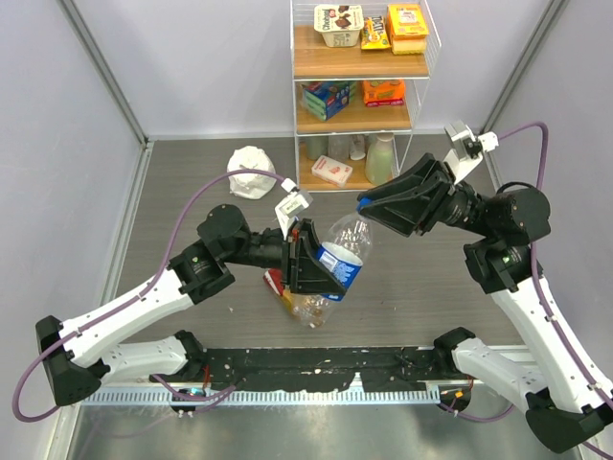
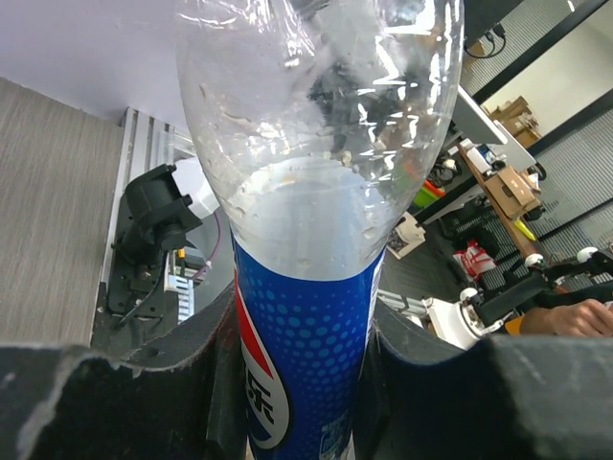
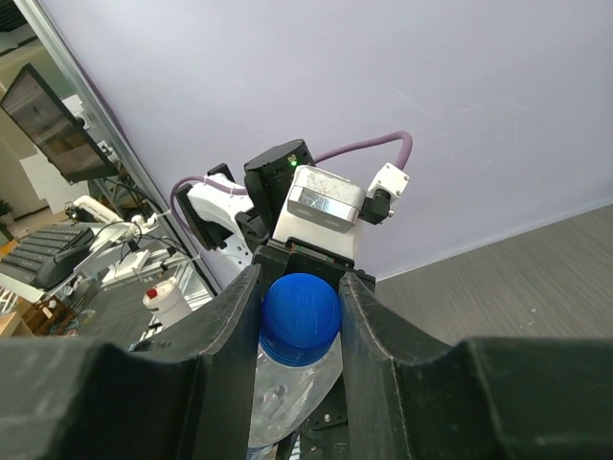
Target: Unscrew the bottle caps
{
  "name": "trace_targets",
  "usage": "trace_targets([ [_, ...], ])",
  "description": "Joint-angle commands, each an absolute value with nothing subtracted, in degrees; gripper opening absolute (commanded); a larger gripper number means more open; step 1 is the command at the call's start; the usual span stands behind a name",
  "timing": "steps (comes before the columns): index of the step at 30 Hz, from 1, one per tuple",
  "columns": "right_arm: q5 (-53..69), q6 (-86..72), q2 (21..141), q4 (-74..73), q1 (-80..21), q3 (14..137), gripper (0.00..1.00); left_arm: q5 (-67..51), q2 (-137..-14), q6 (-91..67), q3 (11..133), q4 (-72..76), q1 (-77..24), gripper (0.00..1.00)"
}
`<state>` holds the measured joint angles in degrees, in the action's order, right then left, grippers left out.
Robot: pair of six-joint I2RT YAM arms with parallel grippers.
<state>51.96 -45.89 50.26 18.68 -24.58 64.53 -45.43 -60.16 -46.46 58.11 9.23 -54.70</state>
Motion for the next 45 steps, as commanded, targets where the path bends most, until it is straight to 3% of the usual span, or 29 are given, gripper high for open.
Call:
trace_targets([
  [1, 50.2, -42.28, 50.54, 15.04, -24.7, 67.32, 0.4, -43.25, -59.68, -45.88, 58.89, 11.96, -54.58, 0.0],
  [2, 50.01, -42.1, 50.71, 14.16, -24.7, 67.76, 0.5, -42.72, -59.68, -45.53, 58.97, 11.34, -54.58, 0.0],
  [5, 47.91, -41.57, 51.68, 11.26, -24.7, 68.99, 0.68, -40.79, -60.11, -43.51, 59.94, 8.01, -54.58, 0.0],
  [8, 43.44, -40.08, 52.21, 7.04, -24.61, 70.48, 0.94, -39.21, -60.64, -41.49, 61.17, 3.44, -54.58, 0.0],
  [10, 40.71, -39.73, 52.56, 5.28, -24.7, 71.01, 1.0, -37.45, -60.91, -40.0, 61.7, 0.54, -54.58, 0.0],
  [19, 24.72, -36.21, 56.07, -11.77, -24.7, 76.81, 1.0, -16.46, -63.54, -32.17, 66.17, -18.7, -54.58, 0.0],
  [23, 17.95, -36.83, 58.7, -18.71, -24.7, 78.57, 0.99, -12.23, -66.53, -31.55, 69.16, -24.16, -54.58, 0.0],
  [31, 16.08, -40.34, 64.41, -24.69, -24.7, 79.1, 0.99, -4.31, -71.1, -30.85, 74.97, -31.81, -54.67, 0.0],
  [45, 22.15, -43.86, 67.76, -22.41, -24.79, 76.12, 0.75, -3.08, -73.47, -30.85, 75.67, -32.43, -55.55, 0.0],
])
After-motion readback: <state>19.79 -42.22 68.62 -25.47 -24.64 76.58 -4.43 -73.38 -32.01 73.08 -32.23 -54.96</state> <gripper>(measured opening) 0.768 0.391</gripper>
